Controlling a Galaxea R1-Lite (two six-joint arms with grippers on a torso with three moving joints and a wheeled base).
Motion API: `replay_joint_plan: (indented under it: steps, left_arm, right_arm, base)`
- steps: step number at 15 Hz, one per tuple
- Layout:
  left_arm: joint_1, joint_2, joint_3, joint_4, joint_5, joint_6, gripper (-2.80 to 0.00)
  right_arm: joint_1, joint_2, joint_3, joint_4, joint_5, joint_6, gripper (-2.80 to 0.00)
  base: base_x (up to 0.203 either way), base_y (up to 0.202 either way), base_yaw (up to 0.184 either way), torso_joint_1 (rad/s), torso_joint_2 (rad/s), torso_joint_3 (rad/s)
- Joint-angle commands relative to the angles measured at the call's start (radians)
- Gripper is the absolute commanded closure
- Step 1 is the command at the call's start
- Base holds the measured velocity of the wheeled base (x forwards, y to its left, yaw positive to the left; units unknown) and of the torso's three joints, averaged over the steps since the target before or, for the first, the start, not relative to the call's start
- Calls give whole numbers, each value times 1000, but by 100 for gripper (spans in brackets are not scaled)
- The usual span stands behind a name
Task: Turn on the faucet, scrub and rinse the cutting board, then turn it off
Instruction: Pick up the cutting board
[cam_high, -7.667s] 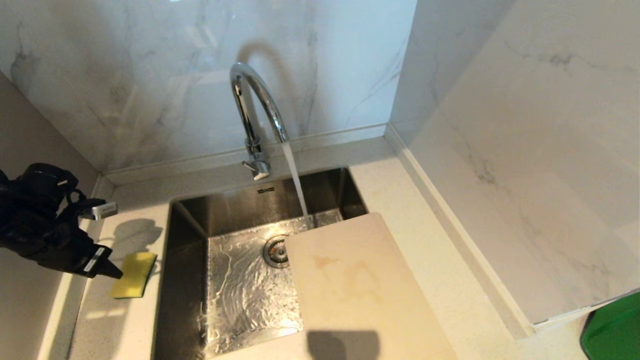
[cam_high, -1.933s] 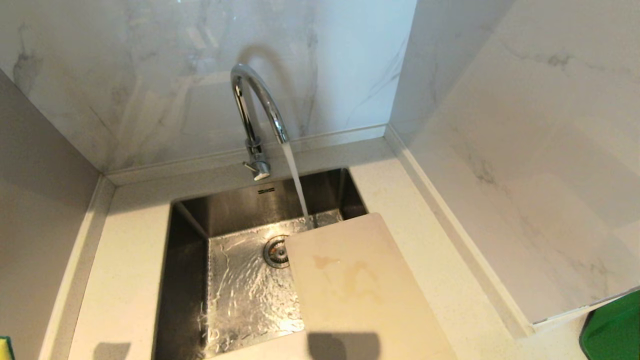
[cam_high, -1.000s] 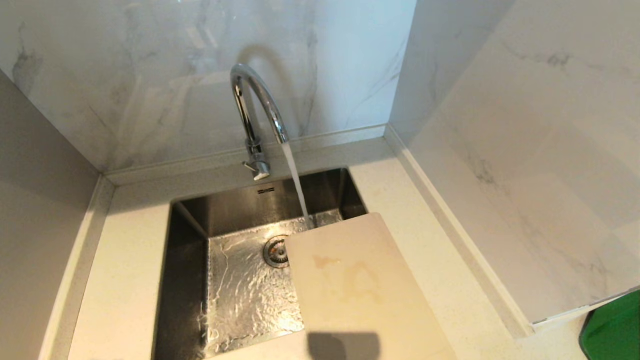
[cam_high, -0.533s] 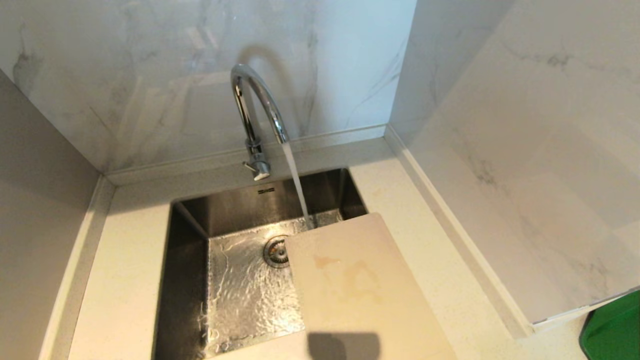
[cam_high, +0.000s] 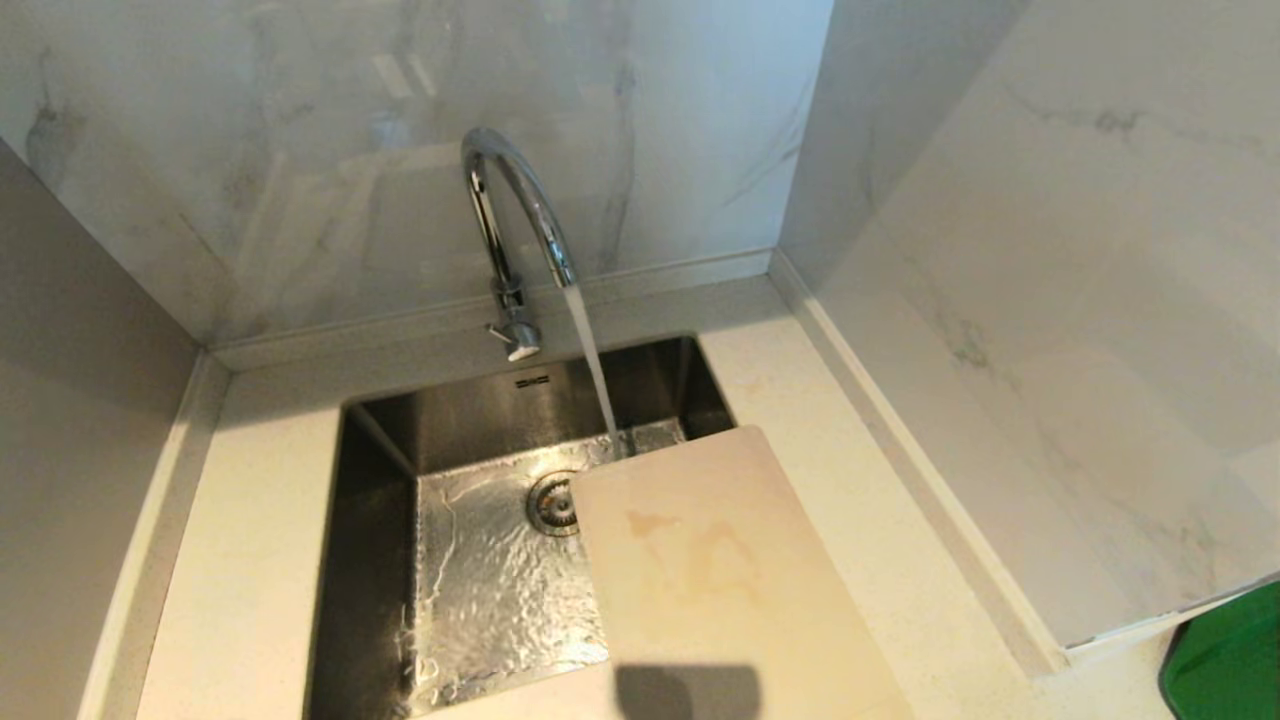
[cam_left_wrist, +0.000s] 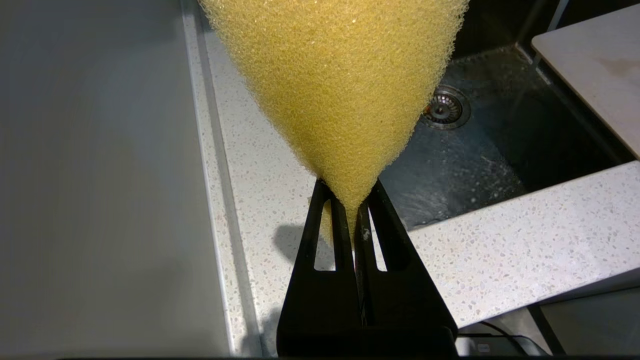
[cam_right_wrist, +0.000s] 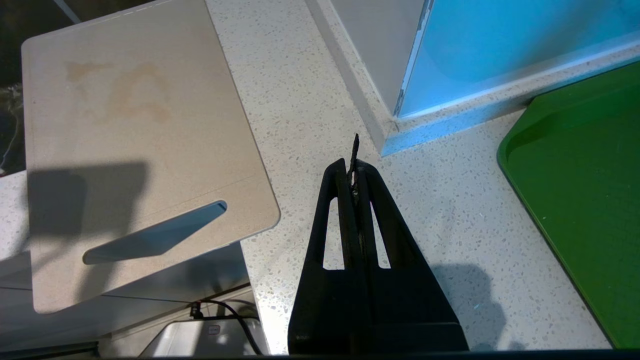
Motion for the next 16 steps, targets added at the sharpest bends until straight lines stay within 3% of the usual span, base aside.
replay_joint_plan:
  steps: [1,16]
  left_arm:
    - [0,-3,3,0,0,0,0]
    - [0,-3,3,-2,-2,-4,0]
  right_arm:
    - [0,0,0,-1,1,1,0]
    - [0,0,0,-1,1,0,0]
  base:
    - [0,0,0,0,0,0]
    - [0,0,0,0,0,0]
